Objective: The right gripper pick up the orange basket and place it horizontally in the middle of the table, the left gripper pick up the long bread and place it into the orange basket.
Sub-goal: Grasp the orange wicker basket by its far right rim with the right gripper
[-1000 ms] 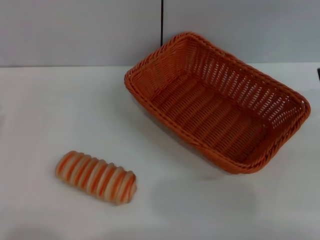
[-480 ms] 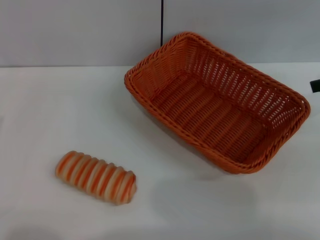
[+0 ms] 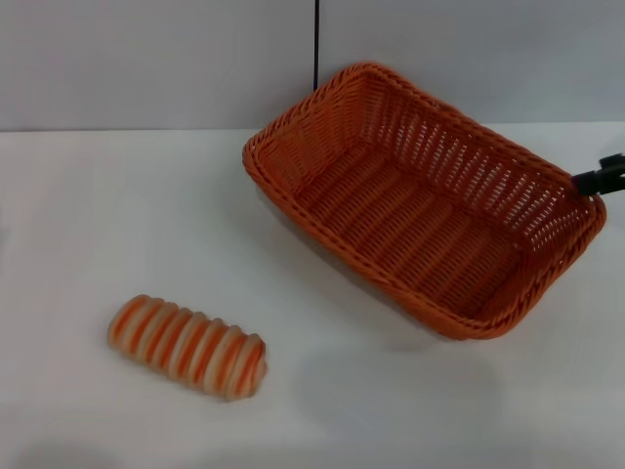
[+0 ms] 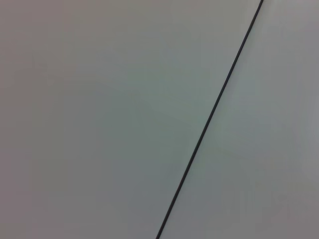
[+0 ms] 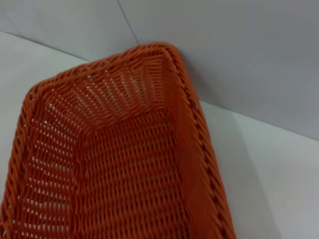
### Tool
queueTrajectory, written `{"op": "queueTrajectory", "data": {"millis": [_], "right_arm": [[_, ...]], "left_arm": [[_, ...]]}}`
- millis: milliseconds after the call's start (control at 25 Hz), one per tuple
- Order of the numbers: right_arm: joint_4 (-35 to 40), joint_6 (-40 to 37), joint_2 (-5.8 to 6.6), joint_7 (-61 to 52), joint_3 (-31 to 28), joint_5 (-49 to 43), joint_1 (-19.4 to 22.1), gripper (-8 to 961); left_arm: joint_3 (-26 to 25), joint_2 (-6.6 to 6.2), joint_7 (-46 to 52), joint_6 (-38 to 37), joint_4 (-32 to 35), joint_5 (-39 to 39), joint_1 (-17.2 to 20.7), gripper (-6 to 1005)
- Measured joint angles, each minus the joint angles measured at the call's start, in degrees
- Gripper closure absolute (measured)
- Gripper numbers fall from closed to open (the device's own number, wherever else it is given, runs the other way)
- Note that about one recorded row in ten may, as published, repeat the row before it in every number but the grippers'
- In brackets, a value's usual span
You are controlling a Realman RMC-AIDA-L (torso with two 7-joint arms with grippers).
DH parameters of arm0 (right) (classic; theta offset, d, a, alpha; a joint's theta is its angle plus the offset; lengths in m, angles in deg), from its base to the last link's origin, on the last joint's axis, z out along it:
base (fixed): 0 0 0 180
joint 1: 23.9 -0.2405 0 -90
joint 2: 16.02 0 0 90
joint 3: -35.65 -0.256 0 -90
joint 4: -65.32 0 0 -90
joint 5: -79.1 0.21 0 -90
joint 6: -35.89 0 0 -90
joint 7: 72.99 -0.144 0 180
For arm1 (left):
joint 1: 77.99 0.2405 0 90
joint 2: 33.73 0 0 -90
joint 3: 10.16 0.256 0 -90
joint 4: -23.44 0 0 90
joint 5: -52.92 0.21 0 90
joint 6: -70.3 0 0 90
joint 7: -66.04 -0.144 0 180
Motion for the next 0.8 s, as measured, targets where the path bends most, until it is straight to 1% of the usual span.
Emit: {"op": "queueTrajectory", "data": {"millis": [40, 160, 200, 400, 760, 800], "right_arm": [[-1.07, -1.02, -0.26, 0.19, 0.35, -0.01, -0.30, 316], [-1.55, -1.37, -0.42, 0.36, 0.38, -0.04, -0.47, 336], [-2.51, -2.08, -0.71, 0.73, 0.46, -0.35, -0.86, 343], [-5.26, -4.45, -1.29, 1.25, 0.78, -1.52, -1.80, 376], [-10.41, -7.76, -1.31, 3.31, 0.95, -1.89, -2.56, 436], [-10.58, -8.62, -1.61, 3.90, 0.68, -1.88, -2.15, 442]], "left_arm": [[0.00, 0.00, 0.00, 0.00, -0.12, 0.00, 0.00, 194], [0.00, 0.00, 0.00, 0.00, -0.26, 0.00, 0.00, 195], [0.04, -0.03, 0.00, 0.00, -0.49, 0.00, 0.00, 195], [0.10, -0.08, 0.00, -0.02, -0.53, 0.00, 0.07, 197], [0.22, -0.09, 0.00, -0.02, -0.52, 0.00, 0.35, 199], [0.41, -0.05, -0.01, -0.02, -0.53, 0.00, 0.35, 200]]}}
